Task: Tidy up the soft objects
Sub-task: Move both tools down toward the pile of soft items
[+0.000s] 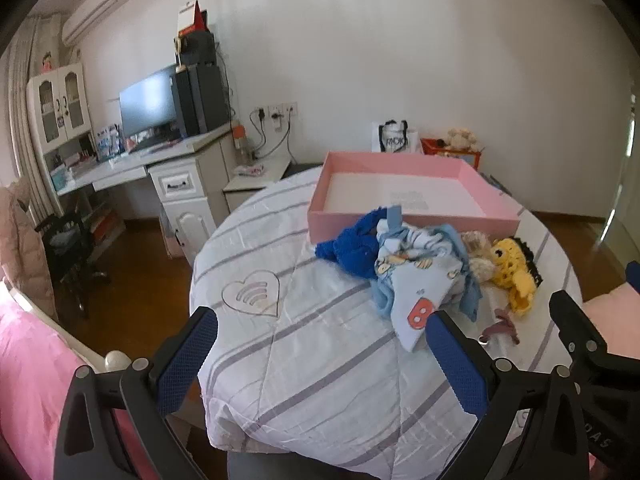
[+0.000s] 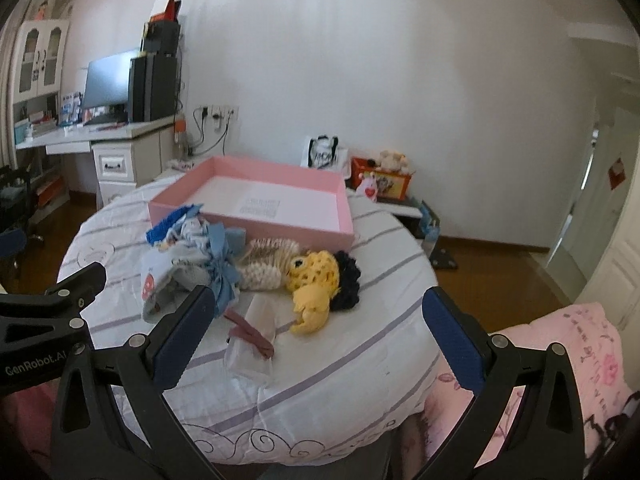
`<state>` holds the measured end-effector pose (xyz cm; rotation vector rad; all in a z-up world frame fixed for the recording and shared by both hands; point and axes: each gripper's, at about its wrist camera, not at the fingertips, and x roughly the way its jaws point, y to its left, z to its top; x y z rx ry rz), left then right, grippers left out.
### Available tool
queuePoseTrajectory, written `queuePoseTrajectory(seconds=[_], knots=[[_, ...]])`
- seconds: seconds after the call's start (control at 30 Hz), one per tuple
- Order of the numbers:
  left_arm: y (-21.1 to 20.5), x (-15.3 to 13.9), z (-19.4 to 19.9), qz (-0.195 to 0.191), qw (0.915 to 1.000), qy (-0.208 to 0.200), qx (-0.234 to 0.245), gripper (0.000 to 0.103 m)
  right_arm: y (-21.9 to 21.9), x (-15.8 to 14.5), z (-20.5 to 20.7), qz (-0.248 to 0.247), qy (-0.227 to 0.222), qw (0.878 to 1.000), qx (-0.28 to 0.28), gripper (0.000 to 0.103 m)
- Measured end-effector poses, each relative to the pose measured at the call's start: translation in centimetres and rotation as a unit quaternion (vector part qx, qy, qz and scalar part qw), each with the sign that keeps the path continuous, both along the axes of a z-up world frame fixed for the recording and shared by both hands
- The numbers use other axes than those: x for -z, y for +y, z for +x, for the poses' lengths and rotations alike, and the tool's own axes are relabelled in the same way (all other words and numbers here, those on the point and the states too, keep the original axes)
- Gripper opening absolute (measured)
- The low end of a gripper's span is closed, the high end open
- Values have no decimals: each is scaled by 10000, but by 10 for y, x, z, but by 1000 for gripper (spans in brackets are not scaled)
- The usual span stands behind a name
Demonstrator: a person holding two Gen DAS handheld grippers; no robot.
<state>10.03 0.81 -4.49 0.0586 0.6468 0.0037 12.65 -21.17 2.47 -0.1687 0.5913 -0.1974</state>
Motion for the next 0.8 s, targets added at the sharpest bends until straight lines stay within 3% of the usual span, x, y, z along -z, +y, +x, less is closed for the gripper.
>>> queuePoseTrajectory(seconds=[0.6, 0.8], knots=[[40, 31, 36, -230, 9991, 344, -110, 103, 15, 39, 33, 399, 751, 9959, -317, 101], [53, 39, 44, -333, 9980, 517, -172, 103, 10, 57, 50, 804, 1104, 9904, -210, 76]])
